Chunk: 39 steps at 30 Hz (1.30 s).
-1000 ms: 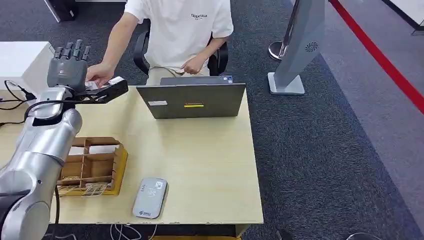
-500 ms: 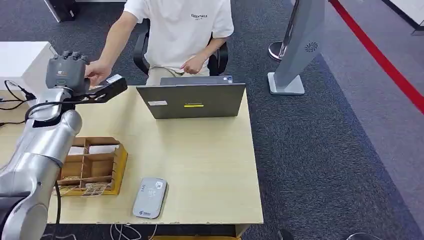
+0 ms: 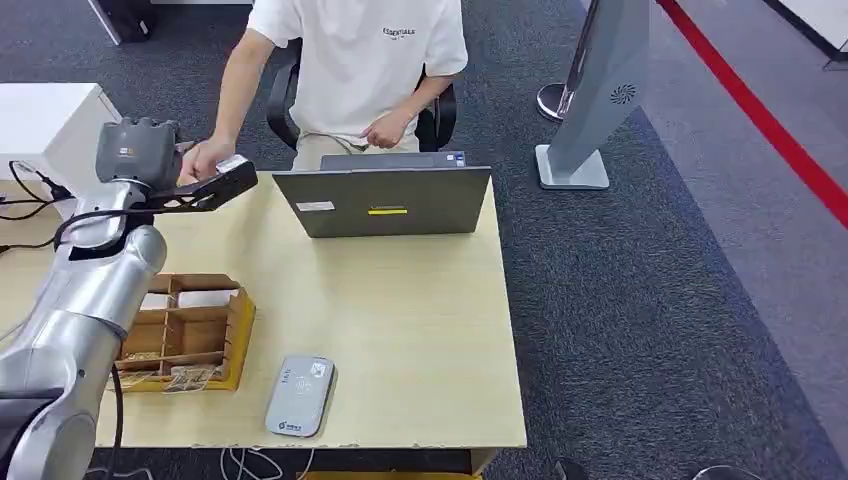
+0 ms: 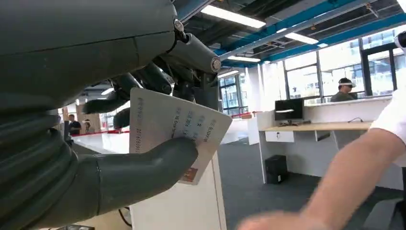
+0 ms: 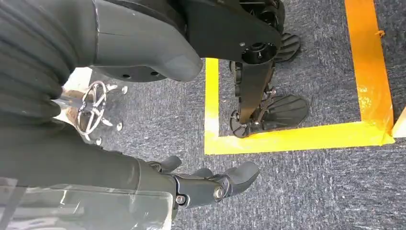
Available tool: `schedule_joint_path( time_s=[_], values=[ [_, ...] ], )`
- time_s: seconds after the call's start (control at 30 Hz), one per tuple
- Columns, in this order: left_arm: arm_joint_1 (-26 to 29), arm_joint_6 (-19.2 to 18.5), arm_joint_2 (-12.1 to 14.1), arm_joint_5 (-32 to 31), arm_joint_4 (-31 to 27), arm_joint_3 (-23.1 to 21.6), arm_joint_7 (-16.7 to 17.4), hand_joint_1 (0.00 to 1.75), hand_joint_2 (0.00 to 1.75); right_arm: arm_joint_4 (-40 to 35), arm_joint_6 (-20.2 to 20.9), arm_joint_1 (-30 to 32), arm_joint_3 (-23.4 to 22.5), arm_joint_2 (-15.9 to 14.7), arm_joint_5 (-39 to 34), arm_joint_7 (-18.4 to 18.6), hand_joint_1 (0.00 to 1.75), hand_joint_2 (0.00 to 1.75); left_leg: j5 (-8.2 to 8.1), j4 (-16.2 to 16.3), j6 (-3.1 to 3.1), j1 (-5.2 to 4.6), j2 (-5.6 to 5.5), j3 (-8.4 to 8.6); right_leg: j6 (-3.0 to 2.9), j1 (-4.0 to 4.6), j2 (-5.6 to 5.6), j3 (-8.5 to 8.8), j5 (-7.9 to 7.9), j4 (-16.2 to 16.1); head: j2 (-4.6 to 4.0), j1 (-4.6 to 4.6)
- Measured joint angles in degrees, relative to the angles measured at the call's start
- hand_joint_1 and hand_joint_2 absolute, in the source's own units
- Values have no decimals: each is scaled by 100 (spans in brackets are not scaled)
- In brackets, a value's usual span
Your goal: Pass the card to the sensor for recognition and then transmit it.
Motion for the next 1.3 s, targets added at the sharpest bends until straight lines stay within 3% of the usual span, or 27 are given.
schedule_joint_path(
  time_s=[0.53,0.83,0.9,1.0,1.3],
  values=[
    [168,66,-11,31,-234,-221,-33,175,175,2,7,10,-37,9,61,7,0,175,0,0,0,0,0,1,0,0,0,0,0,0,0,0],
    [1458,2,15,324,-2171,-711,-120,175,175,13,-28,144,-168,37,22,-105,0,175,-2,0,1,-1,-5,-10,1,0,-10,-5,-3,-1,0,0],
    [1911,-37,57,330,-2994,-861,-138,175,175,17,-28,166,-203,50,2,-157,0,175,-7,-2,-5,-2,6,-4,1,-3,2,-7,-3,-2,0,-11],
    [2330,-144,77,291,-3736,-1111,-140,175,175,28,-31,212,-267,63,-11,-201,0,175,-4,-2,-2,-1,-11,-15,6,-2,-19,-9,-6,-3,0,0],
    [2998,-280,114,192,-4878,-1523,-144,175,175,48,-153,230,-334,76,0,-112,0,175,-4,-2,-3,-1,-8,-13,5,-2,-13,-10,-6,-3,0,-7]
  ],
)
